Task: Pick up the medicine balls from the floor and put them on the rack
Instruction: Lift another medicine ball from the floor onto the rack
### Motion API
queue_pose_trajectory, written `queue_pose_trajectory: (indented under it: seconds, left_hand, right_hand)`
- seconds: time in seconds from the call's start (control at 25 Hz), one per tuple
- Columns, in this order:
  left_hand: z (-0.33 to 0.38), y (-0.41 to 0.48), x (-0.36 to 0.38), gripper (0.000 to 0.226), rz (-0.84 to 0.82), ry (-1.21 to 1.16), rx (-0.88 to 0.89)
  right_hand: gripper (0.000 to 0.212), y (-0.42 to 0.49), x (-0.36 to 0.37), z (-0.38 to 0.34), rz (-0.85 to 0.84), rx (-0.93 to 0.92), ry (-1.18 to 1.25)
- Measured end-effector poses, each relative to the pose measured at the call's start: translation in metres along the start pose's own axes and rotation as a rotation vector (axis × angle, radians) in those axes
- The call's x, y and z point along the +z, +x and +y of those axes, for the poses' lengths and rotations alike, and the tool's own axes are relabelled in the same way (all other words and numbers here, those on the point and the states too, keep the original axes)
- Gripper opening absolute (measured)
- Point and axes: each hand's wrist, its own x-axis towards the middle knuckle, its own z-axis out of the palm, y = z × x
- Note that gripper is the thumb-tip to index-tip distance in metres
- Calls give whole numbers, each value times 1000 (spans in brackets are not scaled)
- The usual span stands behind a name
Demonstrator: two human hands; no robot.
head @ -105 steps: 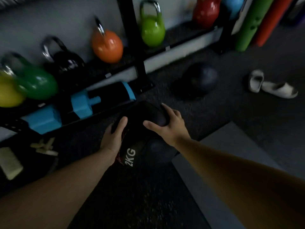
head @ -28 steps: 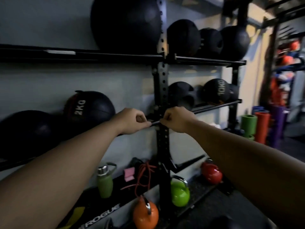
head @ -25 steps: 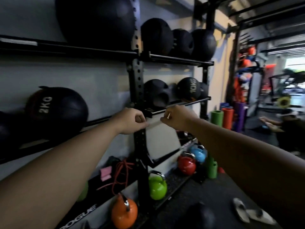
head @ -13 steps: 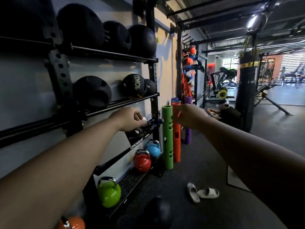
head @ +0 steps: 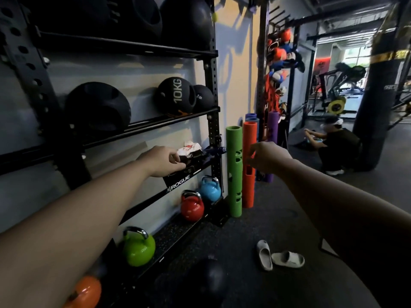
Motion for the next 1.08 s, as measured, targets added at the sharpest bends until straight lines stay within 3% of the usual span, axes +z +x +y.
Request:
queue_pose_trajectory:
  seconds: [0.08, 0.24, 0.48, 0.76, 1.08]
  left_hand:
    - [-2, 11, 9, 58, -1, -2, -8]
    - [-17, 28, 29, 55, -4, 7, -37]
    - [-67, 62, 75, 31, -33, -36, -80]
    - [-151, 127, 181, 27, -160, -106, -126]
    - [-236, 191, 322, 30, -409, -200, -209]
  right_hand:
    - [23, 10, 18, 5, -33, 1, 44]
    - [38, 27, 60, 15, -57, -41, 1]
    - [38, 57, 110, 30, -119, -6, 30]
    - [42, 117, 208, 45, -203, 95, 34]
    - [46, 170, 364, 38, -453, 151, 57]
